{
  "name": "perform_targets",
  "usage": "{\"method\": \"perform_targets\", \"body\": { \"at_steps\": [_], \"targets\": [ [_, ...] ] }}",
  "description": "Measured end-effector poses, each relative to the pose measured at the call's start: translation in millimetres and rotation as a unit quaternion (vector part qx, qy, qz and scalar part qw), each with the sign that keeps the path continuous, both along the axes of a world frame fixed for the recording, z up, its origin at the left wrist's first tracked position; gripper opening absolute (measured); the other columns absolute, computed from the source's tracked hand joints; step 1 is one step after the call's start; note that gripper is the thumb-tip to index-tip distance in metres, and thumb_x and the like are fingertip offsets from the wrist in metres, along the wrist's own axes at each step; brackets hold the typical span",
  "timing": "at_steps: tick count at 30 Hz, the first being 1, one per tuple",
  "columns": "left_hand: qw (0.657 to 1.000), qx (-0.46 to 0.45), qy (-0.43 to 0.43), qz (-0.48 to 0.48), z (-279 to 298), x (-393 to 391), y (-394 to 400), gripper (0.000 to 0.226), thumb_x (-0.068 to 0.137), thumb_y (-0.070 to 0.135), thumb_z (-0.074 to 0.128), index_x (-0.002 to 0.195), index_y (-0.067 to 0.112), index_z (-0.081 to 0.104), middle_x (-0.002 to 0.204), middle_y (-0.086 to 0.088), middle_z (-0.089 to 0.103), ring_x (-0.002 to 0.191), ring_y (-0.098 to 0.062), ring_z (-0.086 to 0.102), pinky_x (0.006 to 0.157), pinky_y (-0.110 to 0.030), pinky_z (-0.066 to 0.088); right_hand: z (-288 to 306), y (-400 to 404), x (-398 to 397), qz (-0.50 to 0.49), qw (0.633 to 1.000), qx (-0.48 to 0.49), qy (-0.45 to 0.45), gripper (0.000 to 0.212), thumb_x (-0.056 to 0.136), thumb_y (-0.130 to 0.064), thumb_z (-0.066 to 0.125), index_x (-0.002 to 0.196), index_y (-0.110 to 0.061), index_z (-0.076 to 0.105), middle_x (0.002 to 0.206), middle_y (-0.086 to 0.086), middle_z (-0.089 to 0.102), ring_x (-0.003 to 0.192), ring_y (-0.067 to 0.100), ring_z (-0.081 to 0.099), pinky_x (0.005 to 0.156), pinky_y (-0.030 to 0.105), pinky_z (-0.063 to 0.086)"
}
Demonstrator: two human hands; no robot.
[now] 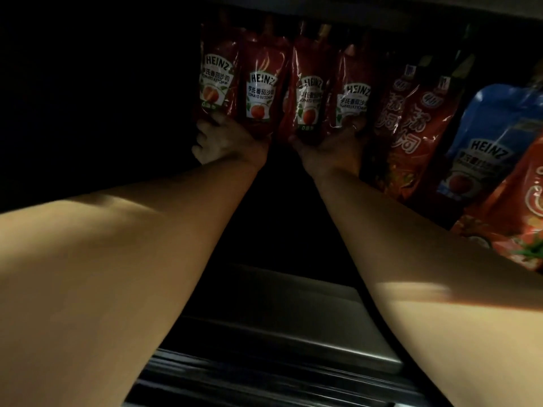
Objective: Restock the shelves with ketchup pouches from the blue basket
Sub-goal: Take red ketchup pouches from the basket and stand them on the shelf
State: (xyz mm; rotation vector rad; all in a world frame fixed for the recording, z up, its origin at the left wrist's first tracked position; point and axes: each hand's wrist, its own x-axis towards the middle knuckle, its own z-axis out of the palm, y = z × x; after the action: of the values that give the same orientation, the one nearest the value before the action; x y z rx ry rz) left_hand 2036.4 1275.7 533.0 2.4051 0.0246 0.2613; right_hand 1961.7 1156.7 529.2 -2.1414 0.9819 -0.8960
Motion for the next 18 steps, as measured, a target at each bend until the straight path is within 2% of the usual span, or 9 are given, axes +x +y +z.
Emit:
{"method": "perform_targets", "body": {
  "at_steps": [3,5,7,9,11,13,15,18],
  "targets": [
    [1.000,-0.018,0.003,-0.021,2,-2,5,0.119,0.069,0.072,0.075,0.156,0.013,0.020,0.156,-0.015,0.031,0.141,-0.032,0.037,0.113,-0.046,0.030,0,-2,1,-0.006,0.999,-0.008,0.031,0.136,0.071,-0.069,0.076,0.157,-0.007,-0.010,0.162,0.023,0.013,0.149,0.037,0.022,0.121,0.049,0.027],
    [0.998,-0.033,0.009,-0.048,4,-3,10,0.112,0.074,0.068,0.074,0.156,0.013,0.023,0.156,-0.014,0.034,0.141,-0.031,0.039,0.114,-0.045,0.035,-2,-4,-1,0.009,1.000,-0.003,0.011,0.131,0.073,-0.063,0.078,0.158,-0.008,-0.006,0.162,0.021,0.016,0.149,0.035,0.025,0.121,0.046,0.029],
    [0.994,-0.046,-0.004,-0.095,5,-7,18,0.089,0.081,0.063,0.070,0.149,0.013,0.042,0.148,-0.012,0.048,0.134,-0.030,0.049,0.108,-0.038,0.043,-4,-4,-4,0.015,1.000,-0.003,-0.017,0.122,0.076,-0.056,0.079,0.158,-0.009,0.001,0.160,0.019,0.024,0.147,0.032,0.030,0.120,0.040,0.030],
    [0.988,-0.065,-0.037,-0.134,4,-16,30,0.054,0.088,0.048,0.067,0.131,0.016,0.063,0.131,-0.010,0.064,0.120,-0.029,0.061,0.091,-0.026,0.047,-5,-3,-10,0.004,1.000,-0.019,-0.017,0.113,0.081,-0.054,0.075,0.158,-0.008,0.006,0.157,0.017,0.032,0.144,0.030,0.036,0.115,0.034,0.032],
    [0.984,-0.081,-0.058,-0.148,5,-24,44,0.032,0.091,0.031,0.064,0.119,0.017,0.070,0.120,-0.008,0.070,0.112,-0.028,0.065,0.081,-0.023,0.044,-4,0,-18,0.005,0.999,-0.037,-0.004,0.100,0.085,-0.051,0.071,0.157,-0.008,0.015,0.153,0.015,0.041,0.141,0.028,0.041,0.113,0.029,0.033],
    [0.980,-0.097,-0.052,-0.166,5,-29,60,0.026,0.090,0.025,0.063,0.114,0.019,0.071,0.117,-0.006,0.071,0.109,-0.026,0.066,0.085,-0.025,0.050,-1,4,-27,0.018,0.999,-0.051,0.006,0.088,0.087,-0.044,0.070,0.154,-0.008,0.026,0.149,0.012,0.049,0.138,0.026,0.046,0.114,0.026,0.035],
    [0.977,-0.112,-0.038,-0.177,4,-27,73,0.030,0.089,0.026,0.064,0.118,0.022,0.070,0.121,-0.002,0.069,0.110,-0.022,0.064,0.092,-0.029,0.052,2,9,-38,0.017,0.998,-0.059,0.015,0.078,0.087,-0.040,0.070,0.150,-0.007,0.037,0.142,0.012,0.056,0.133,0.027,0.052,0.110,0.025,0.040],
    [0.974,-0.127,-0.037,-0.183,-2,-22,88,0.026,0.088,0.027,0.066,0.114,0.025,0.070,0.121,0.002,0.068,0.106,-0.017,0.062,0.085,-0.023,0.047,4,21,-59,0.013,0.995,-0.094,0.040,0.060,0.088,-0.035,0.068,0.139,-0.008,0.053,0.136,0.013,0.061,0.128,0.030,0.056,0.104,0.025,0.042]
  ]
}}
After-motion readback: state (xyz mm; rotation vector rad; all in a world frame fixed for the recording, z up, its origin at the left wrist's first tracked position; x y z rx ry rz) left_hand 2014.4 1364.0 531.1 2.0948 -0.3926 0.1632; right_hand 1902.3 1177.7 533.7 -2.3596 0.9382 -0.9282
